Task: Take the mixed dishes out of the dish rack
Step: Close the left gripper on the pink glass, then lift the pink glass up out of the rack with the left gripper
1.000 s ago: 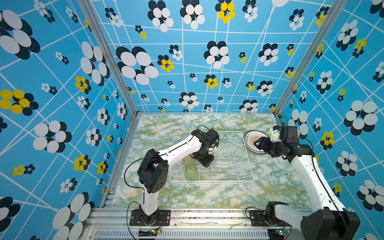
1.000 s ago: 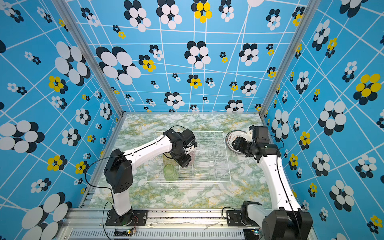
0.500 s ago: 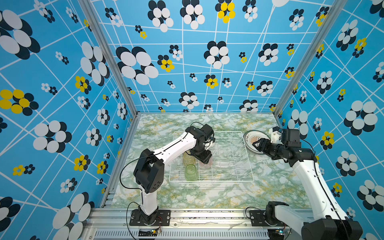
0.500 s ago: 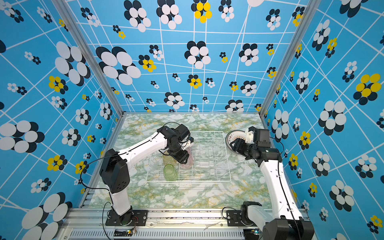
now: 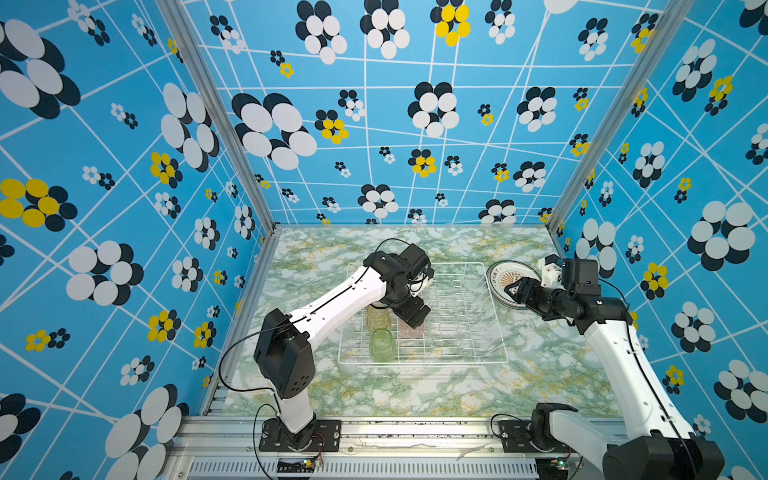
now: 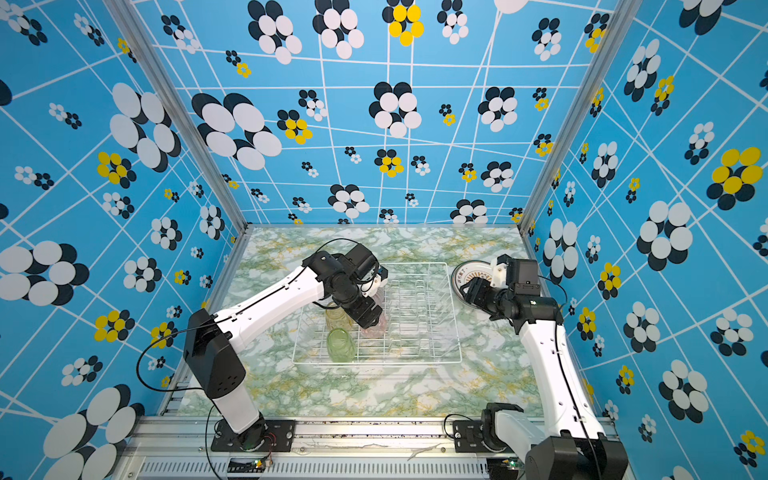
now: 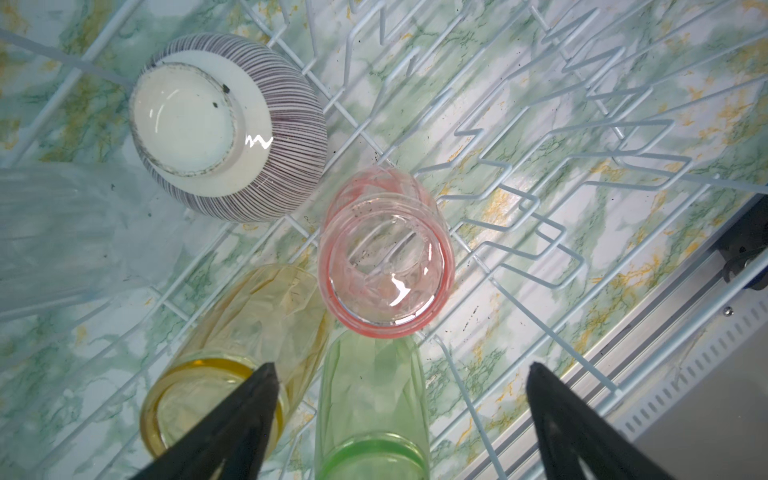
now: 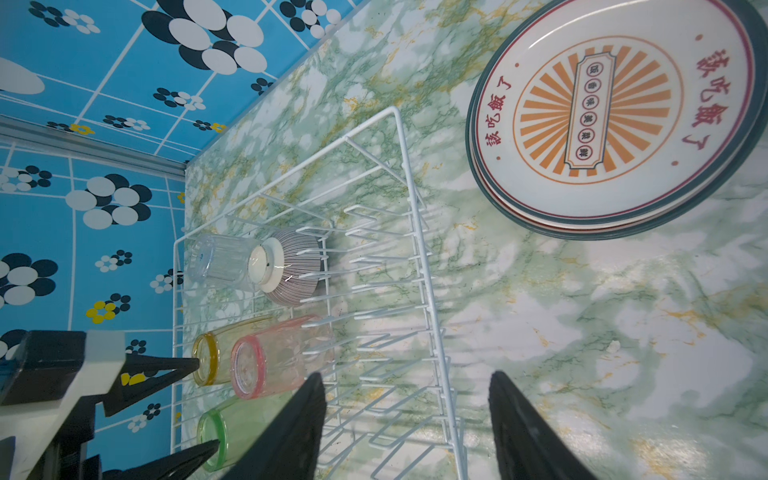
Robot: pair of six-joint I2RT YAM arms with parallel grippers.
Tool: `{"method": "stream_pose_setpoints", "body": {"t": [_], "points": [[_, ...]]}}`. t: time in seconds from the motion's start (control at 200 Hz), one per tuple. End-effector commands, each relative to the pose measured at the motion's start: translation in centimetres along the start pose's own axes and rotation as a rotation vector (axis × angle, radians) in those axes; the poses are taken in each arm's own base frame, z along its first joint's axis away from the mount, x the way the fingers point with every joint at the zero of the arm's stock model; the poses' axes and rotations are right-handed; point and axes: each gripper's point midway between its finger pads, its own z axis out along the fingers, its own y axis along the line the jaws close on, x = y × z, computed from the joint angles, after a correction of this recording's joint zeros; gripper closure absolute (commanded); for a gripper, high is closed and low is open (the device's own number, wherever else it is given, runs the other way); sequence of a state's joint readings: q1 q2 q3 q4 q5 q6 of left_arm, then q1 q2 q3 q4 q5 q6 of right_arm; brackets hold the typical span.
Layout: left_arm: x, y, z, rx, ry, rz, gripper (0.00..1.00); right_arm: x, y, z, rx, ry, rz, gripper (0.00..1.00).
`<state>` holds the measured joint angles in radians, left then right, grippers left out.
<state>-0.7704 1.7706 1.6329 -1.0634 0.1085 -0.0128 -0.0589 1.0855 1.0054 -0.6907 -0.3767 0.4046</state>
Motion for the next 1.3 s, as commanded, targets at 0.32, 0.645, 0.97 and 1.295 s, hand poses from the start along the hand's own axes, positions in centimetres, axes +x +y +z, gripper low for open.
{"method": "stream_pose_setpoints", "body": {"t": [0.32, 0.645, 0.97, 1.295], "points": [[-1.0, 0.8, 3.5, -0.054, 0.097, 0.031, 0.01, 0.3, 0.2, 0.0, -0.010, -0.003, -0.003, 0.35], [-0.9, 0.8, 5.2, -0.042, 0.147, 0.024, 0.01, 0.2, 0.0, 0.2, -0.001, -0.008, -0.004, 0.35], [-0.4, 0.8, 6.1, -0.033, 0.183, 0.029, 0.22, 0.4, -0.2, 0.4, 0.002, -0.003, -0.003, 0.35], [-0.2, 0.9, 6.2, -0.018, 0.193, 0.029, 0.43, 0.6, 0.2, 0.5, -0.023, 0.007, 0.001, 0.35]]}}
